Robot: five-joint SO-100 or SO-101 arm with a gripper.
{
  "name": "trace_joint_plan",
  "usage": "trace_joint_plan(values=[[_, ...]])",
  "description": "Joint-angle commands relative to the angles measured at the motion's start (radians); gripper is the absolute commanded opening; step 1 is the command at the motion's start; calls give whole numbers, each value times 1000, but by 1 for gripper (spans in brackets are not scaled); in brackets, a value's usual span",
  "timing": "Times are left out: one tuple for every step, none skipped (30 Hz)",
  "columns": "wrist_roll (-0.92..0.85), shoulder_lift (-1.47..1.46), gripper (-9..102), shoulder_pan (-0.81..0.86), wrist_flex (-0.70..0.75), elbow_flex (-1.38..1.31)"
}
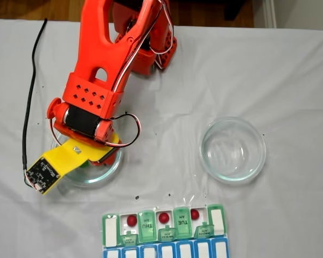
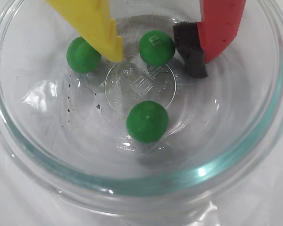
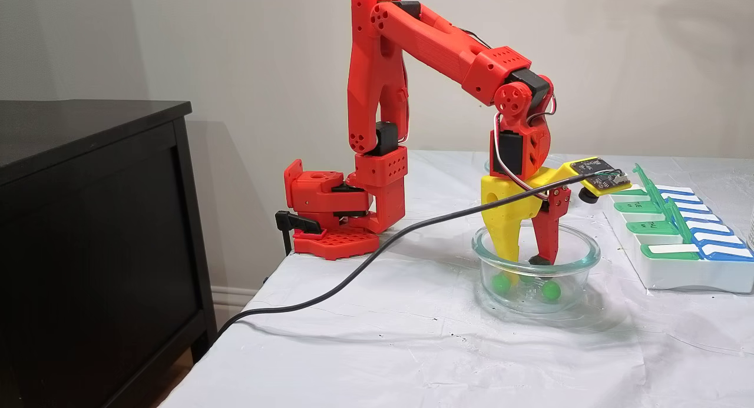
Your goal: Sort medicines into box.
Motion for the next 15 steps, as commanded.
trace_joint_plan(values=[[-12,-3,22,-34,12,-25],[-14,-5,21,-34,17,-26],[-15,-5,20,-34,20,-26],[-18,-5,19,-34,26,-28],[-20,-5,19,-34,29,-28],[-20,-5,19,-34,32,-28],[-20,-5,19,-34,34,-28],[-23,-5,19,-34,38,-28],[-23,-5,19,-34,41,-28],[-25,-6,20,-34,43,-28],[-25,-6,20,-32,43,-26],[-26,-6,20,-32,44,-26],[-29,-3,20,-32,46,-28],[-29,2,20,-31,49,-31],[-31,5,20,-31,51,-31]])
